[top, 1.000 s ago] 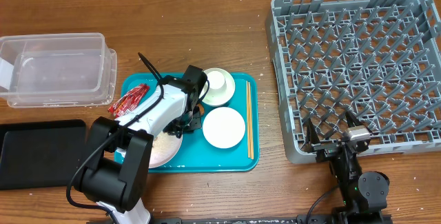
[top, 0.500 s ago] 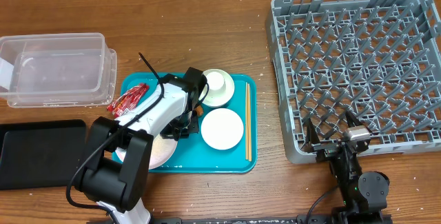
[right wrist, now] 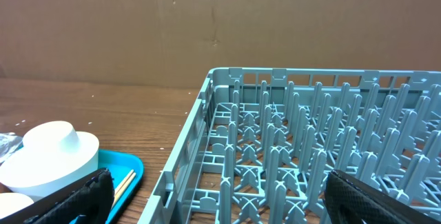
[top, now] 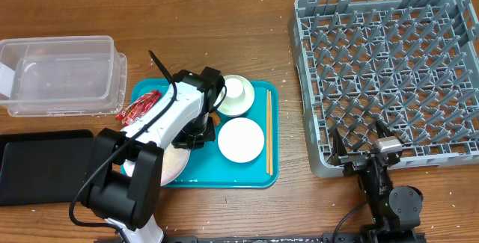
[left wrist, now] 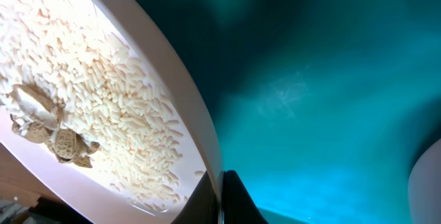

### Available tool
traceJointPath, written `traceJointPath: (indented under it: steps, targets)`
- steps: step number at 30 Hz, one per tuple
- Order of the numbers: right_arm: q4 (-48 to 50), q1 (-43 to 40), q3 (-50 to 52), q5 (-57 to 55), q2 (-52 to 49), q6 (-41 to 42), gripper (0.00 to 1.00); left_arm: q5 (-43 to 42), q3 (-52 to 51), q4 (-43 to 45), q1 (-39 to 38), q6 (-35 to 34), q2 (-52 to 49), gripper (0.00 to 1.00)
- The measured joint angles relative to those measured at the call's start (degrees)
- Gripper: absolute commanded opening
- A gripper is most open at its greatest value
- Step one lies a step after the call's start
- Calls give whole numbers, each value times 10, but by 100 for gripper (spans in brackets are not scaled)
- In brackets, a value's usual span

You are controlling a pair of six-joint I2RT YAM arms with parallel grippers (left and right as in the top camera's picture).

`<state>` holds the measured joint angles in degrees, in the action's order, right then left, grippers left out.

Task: Sort waste into correct bins and load items into the dishwasher
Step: 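Lift the white plate with the left gripper and carry it left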

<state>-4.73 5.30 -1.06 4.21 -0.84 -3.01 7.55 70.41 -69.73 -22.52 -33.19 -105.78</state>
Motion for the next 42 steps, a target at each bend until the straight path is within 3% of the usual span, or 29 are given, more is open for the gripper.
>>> traceJointPath:
  steps: [14,34,42]
  targets:
    - [0,0,0,0,0,0,100,1,52,-77,0,-14,0,4]
    - [0,0,0,0,0,0,100,52,259,-202,2,18,0,4]
    - [0,0,0,0,0,0,100,53,284,-228,58,19,0,4]
